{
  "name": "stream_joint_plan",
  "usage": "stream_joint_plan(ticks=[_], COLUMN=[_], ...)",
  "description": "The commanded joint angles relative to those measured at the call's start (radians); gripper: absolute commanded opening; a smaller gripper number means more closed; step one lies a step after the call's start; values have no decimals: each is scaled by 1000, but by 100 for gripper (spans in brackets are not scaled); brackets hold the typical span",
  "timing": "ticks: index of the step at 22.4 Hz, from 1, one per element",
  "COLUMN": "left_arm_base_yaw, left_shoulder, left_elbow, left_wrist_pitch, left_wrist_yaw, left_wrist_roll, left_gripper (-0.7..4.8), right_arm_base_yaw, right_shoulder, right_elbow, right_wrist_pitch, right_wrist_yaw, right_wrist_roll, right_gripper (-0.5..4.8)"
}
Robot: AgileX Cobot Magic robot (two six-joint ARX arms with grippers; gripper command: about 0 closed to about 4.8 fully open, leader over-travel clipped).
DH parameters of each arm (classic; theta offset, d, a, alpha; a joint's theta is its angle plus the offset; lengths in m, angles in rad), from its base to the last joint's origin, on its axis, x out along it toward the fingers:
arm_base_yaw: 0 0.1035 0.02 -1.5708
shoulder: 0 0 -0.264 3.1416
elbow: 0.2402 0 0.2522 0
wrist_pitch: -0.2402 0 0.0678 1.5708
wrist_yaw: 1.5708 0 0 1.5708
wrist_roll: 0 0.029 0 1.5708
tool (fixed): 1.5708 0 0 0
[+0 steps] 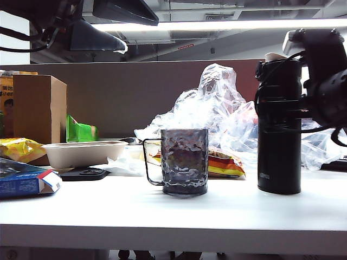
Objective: Pick up the black thermos, pour some water into the cup, then place the black thermos back on the table.
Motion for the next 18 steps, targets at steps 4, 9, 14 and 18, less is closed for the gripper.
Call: stream_joint_plan(ticks=[4,9,14,18], left_arm_base_yaw=[-2,-2,-2,-2], left_shoulder=[-3,-3,-3,-3], left_elbow=[4,4,4,5], left_wrist_pitch=[12,12,13,17], left_wrist_yaw=[7,7,7,6], left_wrist_roll=[8,8,8,8], left_gripper=[479,479,479,479], right_arm_base_yaw=[2,2,2,4], right_shoulder=[66,74,74,39], right_elbow=[58,57,58,62], right_wrist_pitch=[21,15,19,69], right_wrist_yaw=[2,2,-1,-21], right_wrist_roll=[5,5,4,-60], right_gripper=[479,479,166,169])
